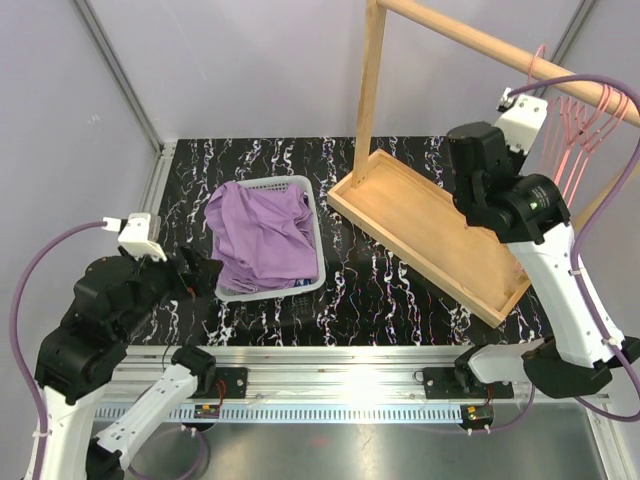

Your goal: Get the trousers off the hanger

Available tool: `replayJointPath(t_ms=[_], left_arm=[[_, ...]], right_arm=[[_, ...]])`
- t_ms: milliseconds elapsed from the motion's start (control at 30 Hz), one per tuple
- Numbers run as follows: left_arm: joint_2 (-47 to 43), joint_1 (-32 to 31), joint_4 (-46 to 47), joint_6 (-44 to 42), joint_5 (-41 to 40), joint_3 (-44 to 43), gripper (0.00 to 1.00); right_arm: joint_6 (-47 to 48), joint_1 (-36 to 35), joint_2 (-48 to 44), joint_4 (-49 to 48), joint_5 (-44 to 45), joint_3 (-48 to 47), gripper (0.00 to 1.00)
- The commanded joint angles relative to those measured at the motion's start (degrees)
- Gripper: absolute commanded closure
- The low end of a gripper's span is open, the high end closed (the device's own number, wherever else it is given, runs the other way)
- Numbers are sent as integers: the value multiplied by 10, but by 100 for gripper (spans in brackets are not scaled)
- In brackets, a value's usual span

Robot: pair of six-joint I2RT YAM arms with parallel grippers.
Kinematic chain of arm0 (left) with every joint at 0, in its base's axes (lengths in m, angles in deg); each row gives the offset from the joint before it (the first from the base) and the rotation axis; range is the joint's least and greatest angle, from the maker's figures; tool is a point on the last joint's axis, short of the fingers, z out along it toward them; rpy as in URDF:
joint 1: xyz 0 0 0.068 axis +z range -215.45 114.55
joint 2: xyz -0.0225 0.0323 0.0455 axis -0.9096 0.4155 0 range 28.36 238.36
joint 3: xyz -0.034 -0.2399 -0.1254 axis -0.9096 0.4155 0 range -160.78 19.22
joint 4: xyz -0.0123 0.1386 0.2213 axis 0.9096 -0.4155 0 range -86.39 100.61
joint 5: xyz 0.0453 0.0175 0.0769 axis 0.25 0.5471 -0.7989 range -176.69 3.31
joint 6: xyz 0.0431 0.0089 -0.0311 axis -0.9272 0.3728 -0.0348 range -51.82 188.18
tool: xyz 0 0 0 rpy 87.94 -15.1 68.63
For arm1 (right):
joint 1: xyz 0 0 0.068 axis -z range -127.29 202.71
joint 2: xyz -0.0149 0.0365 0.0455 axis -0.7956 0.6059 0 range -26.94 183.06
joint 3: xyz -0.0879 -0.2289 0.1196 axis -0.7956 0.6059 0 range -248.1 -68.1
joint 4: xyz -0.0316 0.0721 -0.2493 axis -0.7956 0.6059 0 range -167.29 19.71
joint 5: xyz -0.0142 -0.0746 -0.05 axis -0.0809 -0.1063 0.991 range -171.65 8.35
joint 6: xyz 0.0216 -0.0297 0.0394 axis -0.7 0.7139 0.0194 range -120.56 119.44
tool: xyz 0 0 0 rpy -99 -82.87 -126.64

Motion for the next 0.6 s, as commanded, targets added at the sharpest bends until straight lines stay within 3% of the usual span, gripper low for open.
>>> replayJointPath(t_ms=[0,67,300,400,500,567], left_arm=[[11,-1,-20,-50,-3,-5,1],[12,-1,-33,-60,-22,-12,1],[-19,-1,-17,-48,-62,44,1],[-25,-1,-13,-35,-86,58,1],[-22,-1,-15,-20,-130,57,1],[-20,-1,-13,-15,-166,44,1]], right_arm=[[-155,7,-62,64,93,56,100],[-221,7,-97,96,112,90,100],[-294,8,-163,139,90,164,100],[-206,7,-196,48,32,187,100],[-152,7,-230,-1,-46,200,73],[-133,7,-250,-10,-92,194,49]])
